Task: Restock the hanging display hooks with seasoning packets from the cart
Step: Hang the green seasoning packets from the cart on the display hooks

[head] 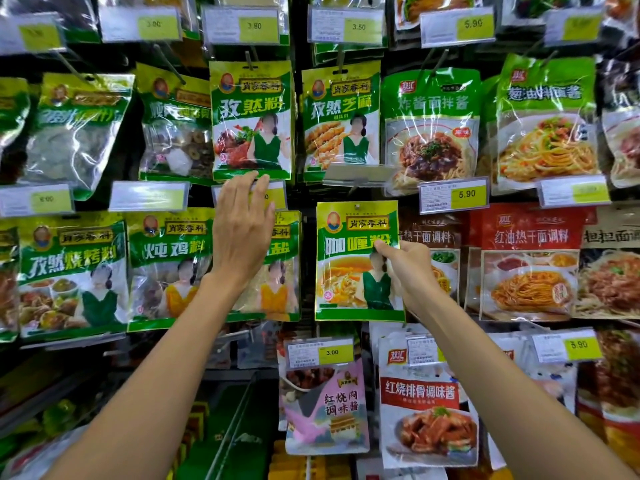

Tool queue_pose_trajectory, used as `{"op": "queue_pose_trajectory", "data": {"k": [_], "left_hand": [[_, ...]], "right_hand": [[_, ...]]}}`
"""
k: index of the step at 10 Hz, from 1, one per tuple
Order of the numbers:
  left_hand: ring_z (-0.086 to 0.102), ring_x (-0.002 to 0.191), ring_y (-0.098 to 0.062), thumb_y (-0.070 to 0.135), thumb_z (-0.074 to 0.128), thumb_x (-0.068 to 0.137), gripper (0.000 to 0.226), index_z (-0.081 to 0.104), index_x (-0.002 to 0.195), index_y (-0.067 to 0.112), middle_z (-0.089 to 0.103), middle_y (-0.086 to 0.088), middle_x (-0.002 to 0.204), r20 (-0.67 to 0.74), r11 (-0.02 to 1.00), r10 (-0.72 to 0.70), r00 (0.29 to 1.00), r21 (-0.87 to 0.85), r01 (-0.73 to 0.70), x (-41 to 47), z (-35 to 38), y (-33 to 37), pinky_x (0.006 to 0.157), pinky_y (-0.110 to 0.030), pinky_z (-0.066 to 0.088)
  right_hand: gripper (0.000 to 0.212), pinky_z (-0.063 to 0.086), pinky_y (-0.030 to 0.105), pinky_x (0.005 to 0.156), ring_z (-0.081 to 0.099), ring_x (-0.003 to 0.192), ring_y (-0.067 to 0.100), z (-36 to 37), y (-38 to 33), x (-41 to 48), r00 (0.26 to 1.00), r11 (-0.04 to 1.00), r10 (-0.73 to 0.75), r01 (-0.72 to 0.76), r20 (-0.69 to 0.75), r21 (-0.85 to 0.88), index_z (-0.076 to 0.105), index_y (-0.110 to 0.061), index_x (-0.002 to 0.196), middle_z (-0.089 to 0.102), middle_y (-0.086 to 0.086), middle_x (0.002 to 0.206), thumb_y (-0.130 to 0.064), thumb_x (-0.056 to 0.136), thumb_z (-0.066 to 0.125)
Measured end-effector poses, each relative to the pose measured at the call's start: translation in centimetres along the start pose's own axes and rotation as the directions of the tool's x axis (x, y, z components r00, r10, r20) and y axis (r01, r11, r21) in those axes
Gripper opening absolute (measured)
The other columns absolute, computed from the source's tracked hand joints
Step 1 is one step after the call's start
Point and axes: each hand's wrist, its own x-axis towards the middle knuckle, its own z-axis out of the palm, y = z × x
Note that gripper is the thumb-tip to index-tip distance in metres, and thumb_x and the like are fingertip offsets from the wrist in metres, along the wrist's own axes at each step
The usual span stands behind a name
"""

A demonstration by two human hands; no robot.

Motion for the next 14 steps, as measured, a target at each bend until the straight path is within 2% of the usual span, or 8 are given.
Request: {"op": "queue_pose_trajectory", "data": {"k": [2, 4, 6, 8, 9, 11, 12, 14], "left_hand": [[0.052, 0.116, -0.038, 0.018, 0.048, 0.098, 0.036, 0.051, 0.126, -0.005, 0.056, -0.024, 0.121, -0.015, 1.0, 0.006, 1.0, -0.016, -0.006, 0.1, -0.4, 0.2, 0.103, -0.047, 0.041], [0.052, 0.115, -0.038, 0.017, 0.048, 0.097, 0.036, 0.051, 0.125, -0.005, 0.056, -0.024, 0.121, -0.01, 1.0, 0.002, 1.0, -0.018, -0.002, 0.1, -0.5, 0.3, 0.104, -0.047, 0.04], [0.052, 0.116, -0.038, 0.018, 0.049, 0.097, 0.036, 0.051, 0.126, -0.004, 0.056, -0.024, 0.121, 0.011, 1.0, -0.004, 1.0, -0.015, 0.005, 0.1, -0.8, 0.4, 0.104, -0.047, 0.04], [0.05, 0.119, -0.037, 0.018, 0.048, 0.098, 0.037, 0.05, 0.128, -0.004, 0.054, -0.024, 0.125, 0.035, 0.999, -0.017, 0.999, -0.029, 0.018, 0.1, -1.2, 0.6, 0.106, -0.046, 0.038], [0.051, 0.119, -0.036, 0.01, 0.051, 0.095, 0.034, 0.051, 0.126, -0.003, 0.055, -0.022, 0.125, -0.013, 0.998, -0.016, 1.0, -0.054, 0.016, -0.3, -1.4, 1.3, 0.105, -0.045, 0.039], [0.059, 0.106, -0.035, 0.003, 0.053, 0.091, 0.025, 0.06, 0.114, -0.004, 0.063, -0.02, 0.111, -0.009, 0.945, 0.063, 0.998, -0.32, -0.062, -4.2, -1.4, 8.6, 0.096, -0.042, 0.045], [0.06, 0.1, -0.032, 0.009, 0.048, 0.095, 0.023, 0.063, 0.109, -0.002, 0.065, -0.017, 0.104, 0.161, 0.818, 0.029, 0.986, -0.57, 0.069, -8.2, -1.7, 15.3, 0.09, -0.039, 0.045], [0.058, 0.079, -0.026, 0.018, 0.042, 0.101, 0.026, 0.063, 0.096, 0.003, 0.063, -0.011, 0.085, 0.631, 0.383, 0.117, 0.767, -0.741, 0.552, -18.7, -3.8, 31.1, 0.071, -0.036, 0.042]], "right_hand": [[0.032, 0.046, 0.041, 0.083, 0.06, 0.086, 0.035, 0.3, 0.7, 0.8, 0.997, 0.997, 0.009, -0.014, -0.077, -0.071, 0.065, 0.003, 0.078, 0.059, 0.019, 0.076, -0.025, 0.093, 0.061], [0.041, 0.031, 0.029, 0.059, 0.044, 0.067, 0.021, 1.4, 1.3, 1.8, 0.976, 0.991, -0.012, -0.017, -0.218, -0.13, 0.065, 0.012, 0.086, 0.054, 0.018, 0.071, -0.028, 0.089, 0.067], [0.035, 0.044, 0.027, 0.079, 0.059, 0.098, 0.021, 2.2, 1.6, 2.7, 0.966, 0.975, -0.046, -0.011, -0.253, -0.22, 0.067, 0.0, 0.103, 0.065, 0.011, 0.105, -0.032, 0.087, 0.068], [0.039, 0.039, 0.033, 0.063, 0.043, 0.058, 0.017, 1.2, 1.8, 1.8, 0.948, 0.923, -0.132, 0.011, -0.289, -0.385, 0.047, -0.013, 0.064, 0.044, 0.002, 0.061, -0.036, 0.087, 0.069], [0.02, 0.045, 0.031, 0.069, 0.056, 0.079, 0.017, -0.3, 1.9, 0.5, 0.952, 0.905, -0.174, 0.055, -0.251, -0.422, 0.065, -0.008, 0.095, 0.06, 0.0, 0.081, -0.027, 0.091, 0.065], [0.02, 0.054, 0.036, 0.08, 0.066, 0.084, 0.018, -5.7, 2.9, -4.6, 0.963, 0.897, -0.243, 0.178, -0.115, -0.405, 0.068, -0.011, 0.094, 0.071, 0.005, 0.099, -0.021, 0.098, 0.051], [0.021, 0.057, 0.039, 0.075, 0.067, 0.076, 0.015, -10.3, 4.8, -8.7, 0.96, 0.91, -0.241, 0.173, -0.141, -0.376, 0.066, -0.015, 0.093, 0.07, 0.0, 0.082, -0.024, 0.1, 0.049], [0.026, 0.054, 0.045, 0.07, 0.065, 0.073, 0.024, -22.1, 12.3, -19.7, 0.938, 0.896, -0.069, -0.091, -0.339, -0.434, 0.067, -0.016, 0.088, 0.069, 0.009, 0.082, -0.028, 0.1, 0.047]]}}
